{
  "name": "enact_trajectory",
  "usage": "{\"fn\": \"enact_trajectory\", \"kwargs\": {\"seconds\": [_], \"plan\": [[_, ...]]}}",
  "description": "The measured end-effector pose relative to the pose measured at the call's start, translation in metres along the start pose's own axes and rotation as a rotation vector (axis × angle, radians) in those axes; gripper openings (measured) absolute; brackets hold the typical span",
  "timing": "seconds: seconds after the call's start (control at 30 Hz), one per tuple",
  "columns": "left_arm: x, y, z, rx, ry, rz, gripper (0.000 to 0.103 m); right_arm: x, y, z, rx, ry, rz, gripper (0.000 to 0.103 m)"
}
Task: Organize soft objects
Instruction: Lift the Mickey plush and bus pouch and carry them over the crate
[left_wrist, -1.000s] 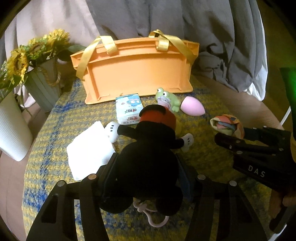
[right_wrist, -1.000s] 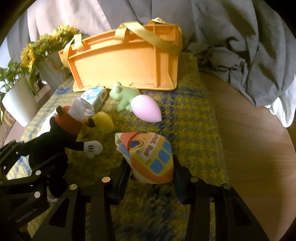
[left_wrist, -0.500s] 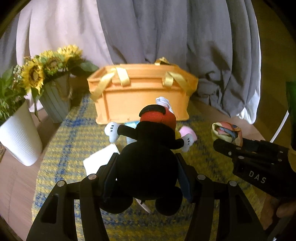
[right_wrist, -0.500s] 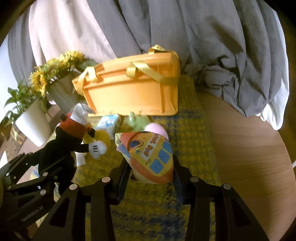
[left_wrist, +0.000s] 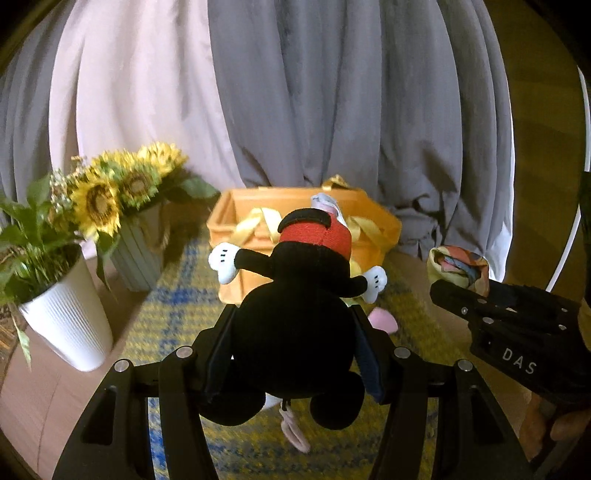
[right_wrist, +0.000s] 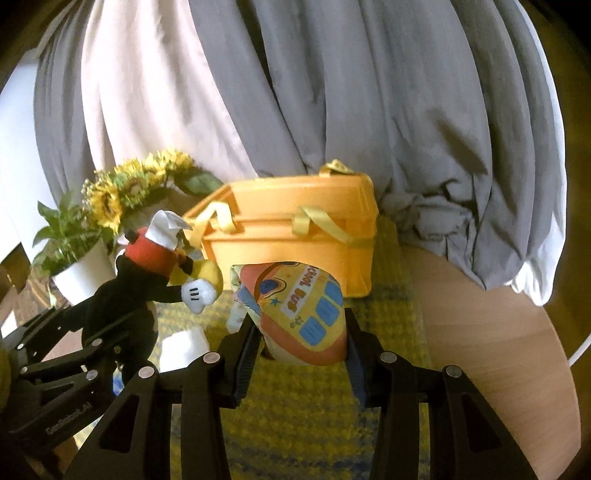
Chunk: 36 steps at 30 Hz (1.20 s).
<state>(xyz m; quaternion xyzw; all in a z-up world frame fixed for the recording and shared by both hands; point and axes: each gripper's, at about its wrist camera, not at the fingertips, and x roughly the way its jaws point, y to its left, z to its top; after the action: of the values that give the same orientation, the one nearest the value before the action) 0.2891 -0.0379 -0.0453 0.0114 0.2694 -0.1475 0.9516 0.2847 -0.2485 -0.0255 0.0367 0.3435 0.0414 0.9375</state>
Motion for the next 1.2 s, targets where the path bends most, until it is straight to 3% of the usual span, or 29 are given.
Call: {"fn": "enact_trajectory", "kwargs": {"seconds": [0.43, 1.2], "plan": [[-0.01, 0.019, 0.033, 0.021, -0.1, -0.016, 0.058, -0.008, 0.022, 0.031, 0.01, -0.099, 0.005, 0.043], [0.024, 0.029, 0.092, 0.061, -0.202, -0.052, 0.058, 0.016, 0.024, 0.091, -0.021, -0.196, 0.001, 0.043]]}}
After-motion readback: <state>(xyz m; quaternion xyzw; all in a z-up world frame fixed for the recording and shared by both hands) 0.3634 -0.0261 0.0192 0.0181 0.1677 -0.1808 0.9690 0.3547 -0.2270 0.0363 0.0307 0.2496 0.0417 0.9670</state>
